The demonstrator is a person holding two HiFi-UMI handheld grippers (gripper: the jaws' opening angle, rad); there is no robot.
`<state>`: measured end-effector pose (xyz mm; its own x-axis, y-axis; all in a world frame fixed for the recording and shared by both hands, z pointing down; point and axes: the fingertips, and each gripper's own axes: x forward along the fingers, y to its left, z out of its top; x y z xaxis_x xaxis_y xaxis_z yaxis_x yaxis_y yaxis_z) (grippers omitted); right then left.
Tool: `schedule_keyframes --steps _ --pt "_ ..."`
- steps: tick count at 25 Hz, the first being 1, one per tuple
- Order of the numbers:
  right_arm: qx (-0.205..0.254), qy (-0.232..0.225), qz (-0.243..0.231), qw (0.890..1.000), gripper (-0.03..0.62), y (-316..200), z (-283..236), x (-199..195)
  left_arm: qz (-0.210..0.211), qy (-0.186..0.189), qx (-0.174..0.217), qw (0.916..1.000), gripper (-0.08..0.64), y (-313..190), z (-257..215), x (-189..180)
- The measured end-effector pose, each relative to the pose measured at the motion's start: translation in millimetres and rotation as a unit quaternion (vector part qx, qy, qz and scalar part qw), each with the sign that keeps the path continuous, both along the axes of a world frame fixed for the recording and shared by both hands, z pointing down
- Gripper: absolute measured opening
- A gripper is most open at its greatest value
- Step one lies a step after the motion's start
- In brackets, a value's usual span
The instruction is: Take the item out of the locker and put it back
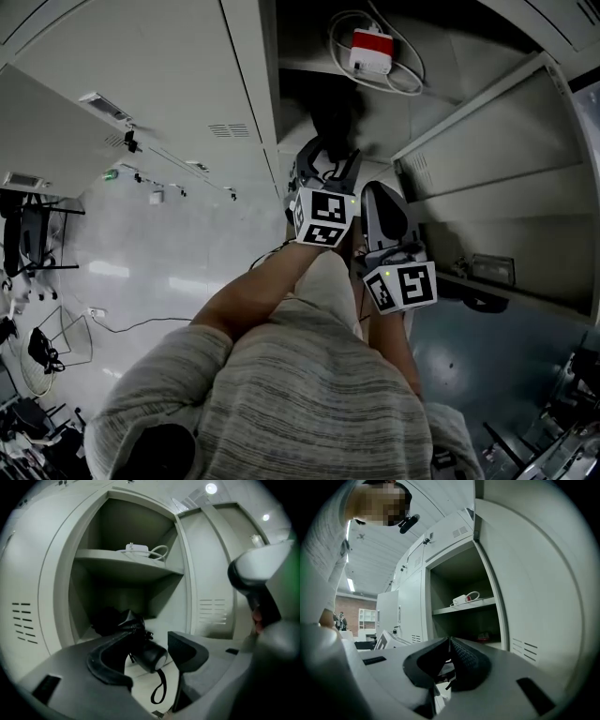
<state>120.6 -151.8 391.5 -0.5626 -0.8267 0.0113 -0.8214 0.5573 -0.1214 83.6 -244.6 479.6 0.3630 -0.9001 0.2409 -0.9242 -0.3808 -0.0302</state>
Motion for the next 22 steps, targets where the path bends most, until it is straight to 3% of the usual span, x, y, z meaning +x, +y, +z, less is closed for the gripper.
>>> schedule_keyframes --steps 7,13,19,22 --pt "-0.003 -0.002 -0.002 1.000 0.027 -5 2 4 -0.038 -0.005 0.006 0.9993 0.255 -5 6 0" --pt "-0.007 -0.004 0.006 1.000 0.027 -1 4 6 -0.033 -0.010 -0.004 0.9994 0.255 -3 7 -5" --pt "-0.011 -0.001 0.012 1.000 0.028 4 5 1 -0.011 -0.023 -0.004 0.9997 0.232 8 7 -32" --pt "-0.023 0.003 0.015 1.000 0.028 1 12 -5 0.012 -0.007 -0.003 0.9999 0.229 12 7 -37"
